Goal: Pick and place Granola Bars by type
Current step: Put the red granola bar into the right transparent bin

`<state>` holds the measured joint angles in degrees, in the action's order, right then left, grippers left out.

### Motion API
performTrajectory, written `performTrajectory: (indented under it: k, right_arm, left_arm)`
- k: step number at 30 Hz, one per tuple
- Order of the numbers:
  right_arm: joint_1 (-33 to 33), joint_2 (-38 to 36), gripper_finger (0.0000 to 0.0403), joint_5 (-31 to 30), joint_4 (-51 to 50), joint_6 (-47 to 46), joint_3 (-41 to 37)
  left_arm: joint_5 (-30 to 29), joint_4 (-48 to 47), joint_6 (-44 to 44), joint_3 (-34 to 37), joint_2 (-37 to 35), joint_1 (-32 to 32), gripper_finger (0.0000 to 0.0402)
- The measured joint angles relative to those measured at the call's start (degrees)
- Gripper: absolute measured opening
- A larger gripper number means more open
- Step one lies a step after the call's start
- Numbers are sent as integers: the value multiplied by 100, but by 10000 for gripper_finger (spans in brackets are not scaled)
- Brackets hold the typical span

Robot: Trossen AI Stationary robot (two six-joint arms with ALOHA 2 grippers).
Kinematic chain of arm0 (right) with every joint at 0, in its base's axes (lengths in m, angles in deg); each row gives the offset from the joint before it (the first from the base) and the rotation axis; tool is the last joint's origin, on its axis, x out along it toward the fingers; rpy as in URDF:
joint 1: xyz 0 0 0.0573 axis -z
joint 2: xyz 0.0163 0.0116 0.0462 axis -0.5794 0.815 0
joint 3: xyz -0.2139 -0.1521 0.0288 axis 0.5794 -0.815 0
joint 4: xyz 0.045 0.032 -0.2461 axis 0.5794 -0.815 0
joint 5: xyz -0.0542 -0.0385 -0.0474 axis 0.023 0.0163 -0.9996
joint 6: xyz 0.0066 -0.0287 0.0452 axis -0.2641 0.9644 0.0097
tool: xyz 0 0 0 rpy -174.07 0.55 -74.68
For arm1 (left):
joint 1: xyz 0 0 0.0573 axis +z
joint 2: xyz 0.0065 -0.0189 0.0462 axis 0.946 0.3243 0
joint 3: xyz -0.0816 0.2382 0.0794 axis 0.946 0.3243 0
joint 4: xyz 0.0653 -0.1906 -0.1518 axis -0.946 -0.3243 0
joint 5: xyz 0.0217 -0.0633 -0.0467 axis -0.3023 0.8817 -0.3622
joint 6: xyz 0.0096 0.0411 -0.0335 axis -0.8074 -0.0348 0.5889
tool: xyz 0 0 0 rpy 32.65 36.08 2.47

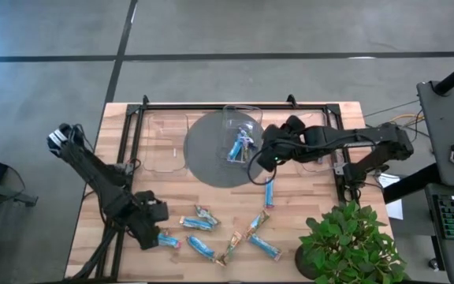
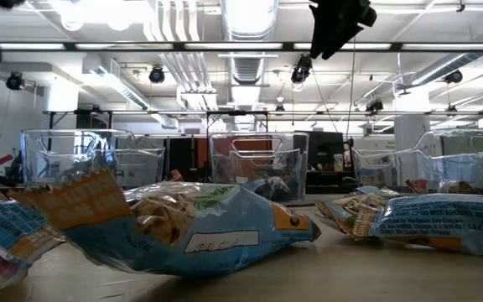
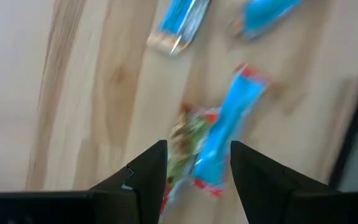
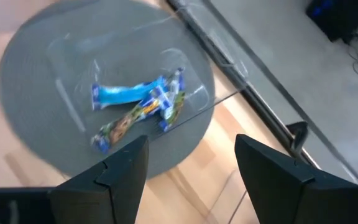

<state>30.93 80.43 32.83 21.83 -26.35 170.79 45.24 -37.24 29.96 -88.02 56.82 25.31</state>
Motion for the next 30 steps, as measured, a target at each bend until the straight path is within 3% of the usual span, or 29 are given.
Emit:
performTrajectory:
  k: [6, 17, 19, 24, 30]
  right_arm:
    - [-204, -53, 231, -43, -19, 95, -7]
    - [-214, -110, 231, 17, 245, -111, -4]
    - [-211, -108, 231, 291, 371, -120, -11]
    - [-218, -102, 231, 1713, 889, -211, -228]
    - [-279, -97, 231, 1902, 919, -560, -427]
  left_arm:
    - [-47, 16, 834, 310, 5, -79, 158]
    - [-246, -12, 621, 690, -1, -79, 158]
    - [-246, 15, 539, 708, -6, -79, 158]
    - [-246, 76, 347, 714, -36, -83, 158]
    - [-181, 191, -437, 728, -39, -173, 158]
